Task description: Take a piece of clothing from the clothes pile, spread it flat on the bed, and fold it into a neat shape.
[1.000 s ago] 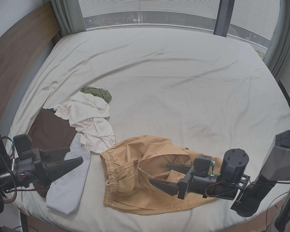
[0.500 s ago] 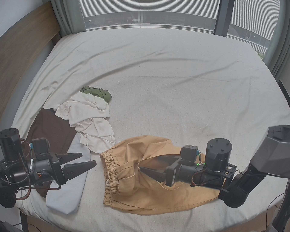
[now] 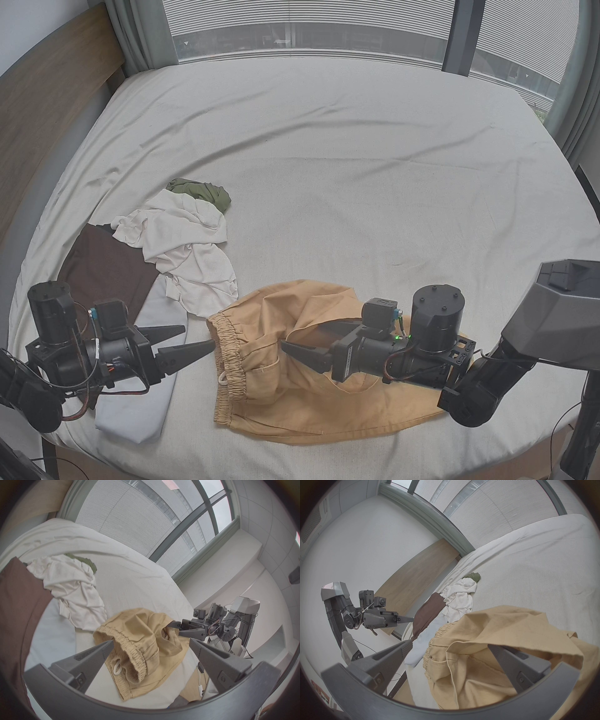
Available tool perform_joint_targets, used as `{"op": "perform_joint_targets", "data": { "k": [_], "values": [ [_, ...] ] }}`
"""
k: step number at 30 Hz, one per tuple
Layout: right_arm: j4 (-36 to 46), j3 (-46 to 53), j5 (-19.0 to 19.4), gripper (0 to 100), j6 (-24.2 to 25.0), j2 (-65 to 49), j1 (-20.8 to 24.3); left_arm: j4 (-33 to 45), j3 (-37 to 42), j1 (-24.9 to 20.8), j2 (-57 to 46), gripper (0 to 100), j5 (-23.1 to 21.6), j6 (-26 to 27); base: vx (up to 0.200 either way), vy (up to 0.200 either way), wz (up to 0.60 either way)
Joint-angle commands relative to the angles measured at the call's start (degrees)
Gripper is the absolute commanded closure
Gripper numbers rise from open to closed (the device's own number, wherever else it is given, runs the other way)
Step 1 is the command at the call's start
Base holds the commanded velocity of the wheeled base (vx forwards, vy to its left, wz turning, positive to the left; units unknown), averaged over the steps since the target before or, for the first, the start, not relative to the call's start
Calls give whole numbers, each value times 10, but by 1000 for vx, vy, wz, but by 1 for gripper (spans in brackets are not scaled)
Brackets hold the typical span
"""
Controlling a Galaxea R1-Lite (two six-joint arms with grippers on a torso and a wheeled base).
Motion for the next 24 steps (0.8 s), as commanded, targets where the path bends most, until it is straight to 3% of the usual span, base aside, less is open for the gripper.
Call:
{"op": "perform_joint_targets", "data": {
  "k": [1,9,14,24],
  "values": [
    [1,-4,0,0,-1,10,4,-1,4,0,31,0,0,0,0,0,0],
    [13,-22,0,0,-6,34,8,-11,4,-1,70,0,0,1,0,0,0],
    [14,-28,0,0,-6,34,14,-67,14,-3,112,0,-1,-3,0,0,0],
    [7,-16,-1,0,-6,27,-18,-163,41,-69,177,0,19,-37,0,0,0]
  ]
}}
